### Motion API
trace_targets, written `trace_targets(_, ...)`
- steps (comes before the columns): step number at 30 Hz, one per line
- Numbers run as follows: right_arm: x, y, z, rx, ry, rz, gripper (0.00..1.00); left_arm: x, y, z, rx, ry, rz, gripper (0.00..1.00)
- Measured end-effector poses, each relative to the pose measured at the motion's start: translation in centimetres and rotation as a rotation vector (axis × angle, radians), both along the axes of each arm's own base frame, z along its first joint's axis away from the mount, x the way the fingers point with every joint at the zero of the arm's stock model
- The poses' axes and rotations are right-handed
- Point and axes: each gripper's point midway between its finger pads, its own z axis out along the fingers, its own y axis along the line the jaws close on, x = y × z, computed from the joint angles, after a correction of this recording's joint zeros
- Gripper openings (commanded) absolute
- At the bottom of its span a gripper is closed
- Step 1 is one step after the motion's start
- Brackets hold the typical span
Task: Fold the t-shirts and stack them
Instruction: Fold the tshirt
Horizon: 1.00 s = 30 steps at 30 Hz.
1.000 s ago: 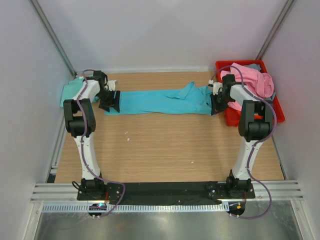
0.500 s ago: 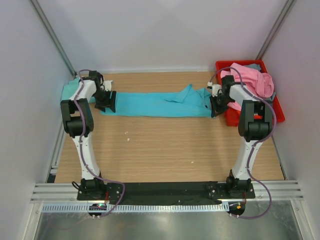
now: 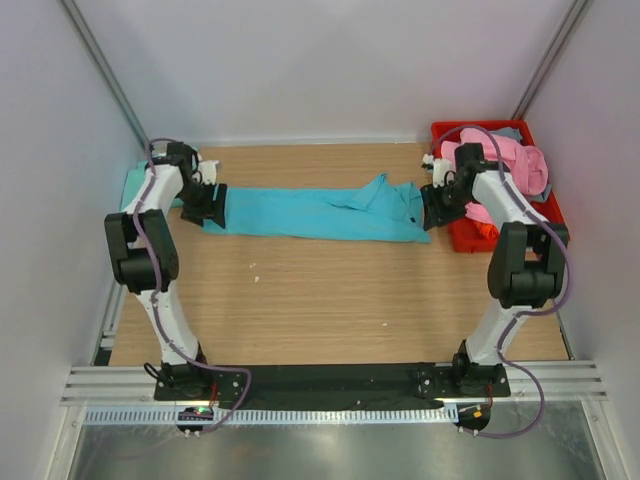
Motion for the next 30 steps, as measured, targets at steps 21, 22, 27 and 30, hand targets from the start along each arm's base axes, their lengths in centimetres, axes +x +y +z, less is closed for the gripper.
trace_targets(21, 6.3, 11.4, 2.1, 0.383, -0.051, 0.14, 0.5, 2.2, -5.9, 1.3, -0.135, -0.097, -0.046, 0.66)
trace_targets(22, 6.6, 12.0, 2.1, 0.394, -0.051, 0.146, 0.5, 2.3, -5.9, 1.3, -0.134, -0.103, -0.046, 0.66)
trace_targets(27, 7.2, 14.6, 1.7, 0.431, -0.038, 0.174, 0.5, 2.4, -5.9, 1.0, -0.134, -0.106, -0.046, 0.66)
trace_targets(30, 7.4, 15.6, 0.8, 0.437, -0.022, 0.186, 0.5, 2.1, -5.9, 0.6, -0.135, -0.096, -0.046, 0.66)
